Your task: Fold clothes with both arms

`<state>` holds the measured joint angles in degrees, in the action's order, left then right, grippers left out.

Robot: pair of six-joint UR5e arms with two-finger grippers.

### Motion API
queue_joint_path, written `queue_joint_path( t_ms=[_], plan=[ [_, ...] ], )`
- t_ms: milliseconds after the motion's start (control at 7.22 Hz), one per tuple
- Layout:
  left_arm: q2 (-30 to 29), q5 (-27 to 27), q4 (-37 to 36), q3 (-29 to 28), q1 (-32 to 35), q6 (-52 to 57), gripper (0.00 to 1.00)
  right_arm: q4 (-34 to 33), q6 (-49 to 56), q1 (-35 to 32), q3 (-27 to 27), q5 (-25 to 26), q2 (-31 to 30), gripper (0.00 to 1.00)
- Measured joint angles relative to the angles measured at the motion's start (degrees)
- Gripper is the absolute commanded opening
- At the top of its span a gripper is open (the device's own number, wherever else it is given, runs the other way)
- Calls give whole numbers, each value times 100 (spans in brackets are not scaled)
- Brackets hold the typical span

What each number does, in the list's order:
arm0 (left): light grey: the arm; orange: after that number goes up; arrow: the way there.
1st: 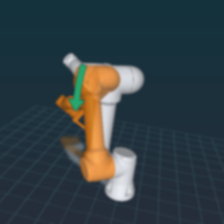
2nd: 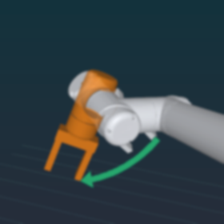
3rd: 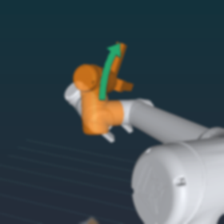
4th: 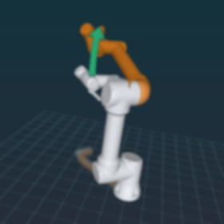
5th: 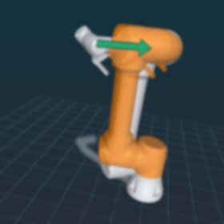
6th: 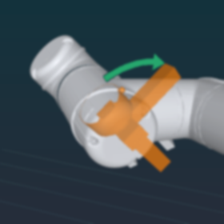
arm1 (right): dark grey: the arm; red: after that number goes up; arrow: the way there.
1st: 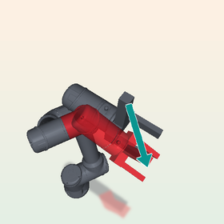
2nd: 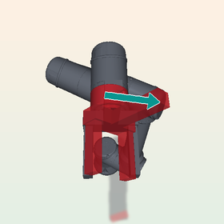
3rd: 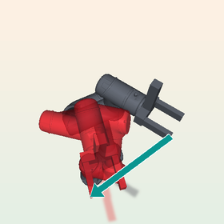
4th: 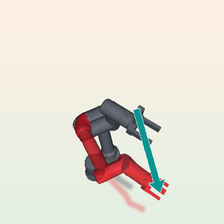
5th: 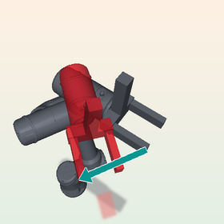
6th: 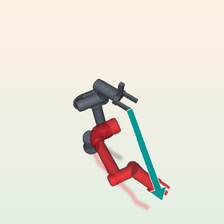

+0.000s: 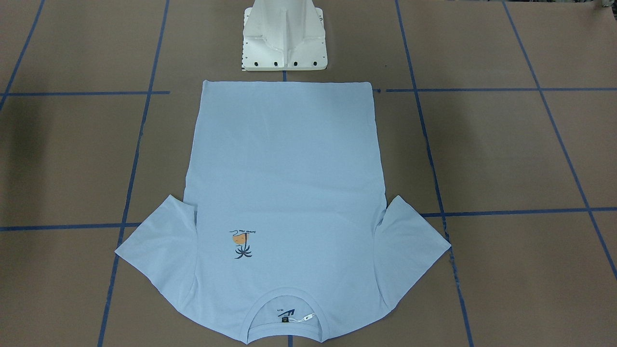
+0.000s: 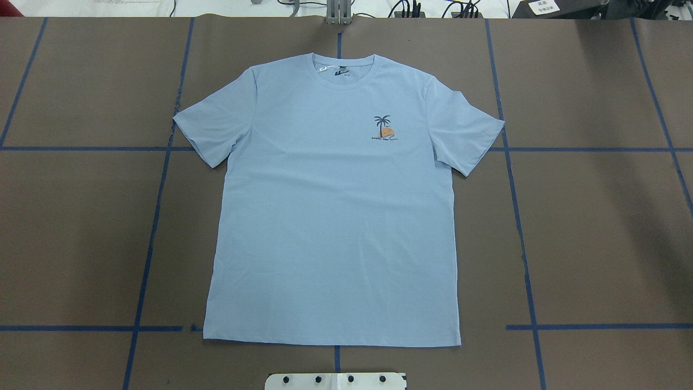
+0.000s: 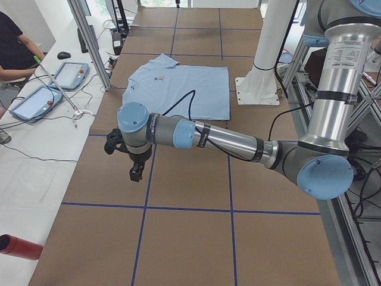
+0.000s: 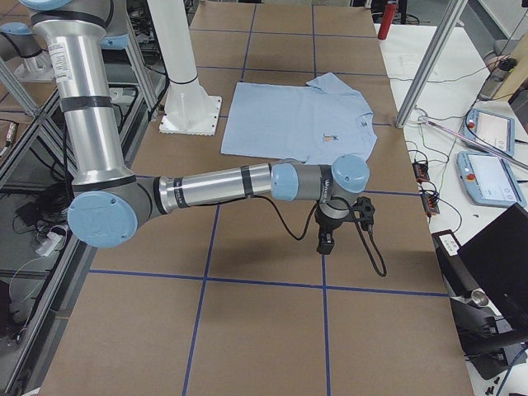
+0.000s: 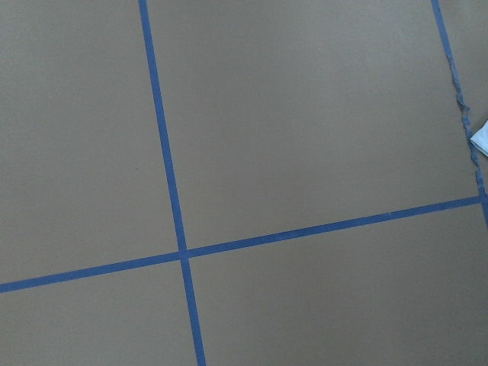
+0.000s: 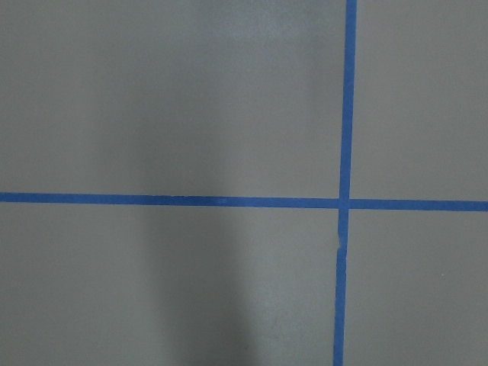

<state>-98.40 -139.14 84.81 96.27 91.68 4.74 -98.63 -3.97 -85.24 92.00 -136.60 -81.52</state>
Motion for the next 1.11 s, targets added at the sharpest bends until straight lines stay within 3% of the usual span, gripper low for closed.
queue_joint_path(
  t_ms=[415,692,1108],
  plan=[
    [307,84,199,193,-107,69,100,677,-5,45,-36,-121,-227,100],
    [547,155,254,462,-208,106,100,1075,-234,430,33,-86,-234,100],
    [721,156,601,466,-327,93,100,2401,-2672,1634,-79,222,202,100]
  ],
)
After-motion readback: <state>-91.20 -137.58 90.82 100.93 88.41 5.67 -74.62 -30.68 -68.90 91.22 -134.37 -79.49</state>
